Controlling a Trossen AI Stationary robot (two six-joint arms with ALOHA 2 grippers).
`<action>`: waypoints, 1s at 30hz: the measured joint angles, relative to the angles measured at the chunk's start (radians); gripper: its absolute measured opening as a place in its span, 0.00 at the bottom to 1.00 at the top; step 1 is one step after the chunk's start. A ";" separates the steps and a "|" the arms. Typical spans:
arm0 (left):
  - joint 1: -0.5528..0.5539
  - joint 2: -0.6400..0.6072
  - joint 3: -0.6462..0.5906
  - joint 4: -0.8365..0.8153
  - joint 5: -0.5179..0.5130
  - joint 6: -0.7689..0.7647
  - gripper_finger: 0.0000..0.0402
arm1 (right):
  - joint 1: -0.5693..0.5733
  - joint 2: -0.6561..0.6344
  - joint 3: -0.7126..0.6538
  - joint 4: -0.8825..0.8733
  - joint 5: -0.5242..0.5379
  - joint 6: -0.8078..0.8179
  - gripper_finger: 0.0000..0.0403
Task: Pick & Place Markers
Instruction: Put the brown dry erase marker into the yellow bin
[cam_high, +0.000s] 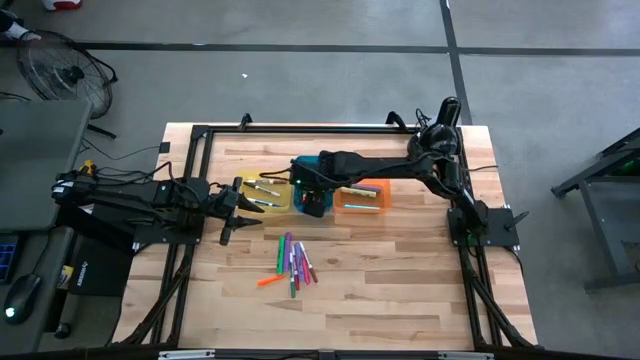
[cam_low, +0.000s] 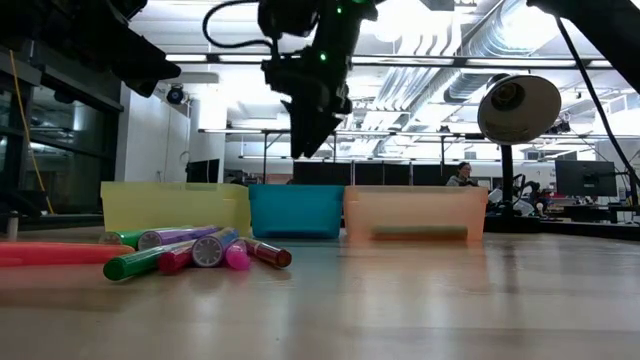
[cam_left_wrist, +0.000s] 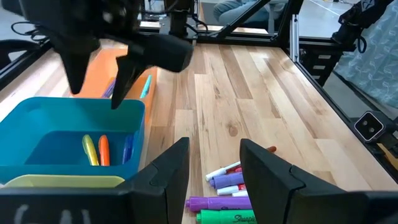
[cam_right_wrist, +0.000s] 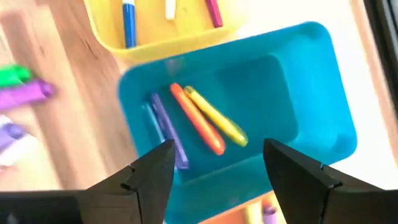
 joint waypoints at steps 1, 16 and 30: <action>0.000 0.000 0.000 0.000 0.000 0.000 0.34 | 0.003 0.000 0.010 -0.009 -0.009 0.040 0.58; 0.000 0.000 0.000 -0.017 0.005 0.000 0.34 | 0.097 0.000 0.041 -0.016 -0.213 0.359 0.57; 0.000 0.000 0.000 -0.045 0.008 0.000 0.34 | 0.311 0.018 0.030 -0.014 -0.044 0.592 0.53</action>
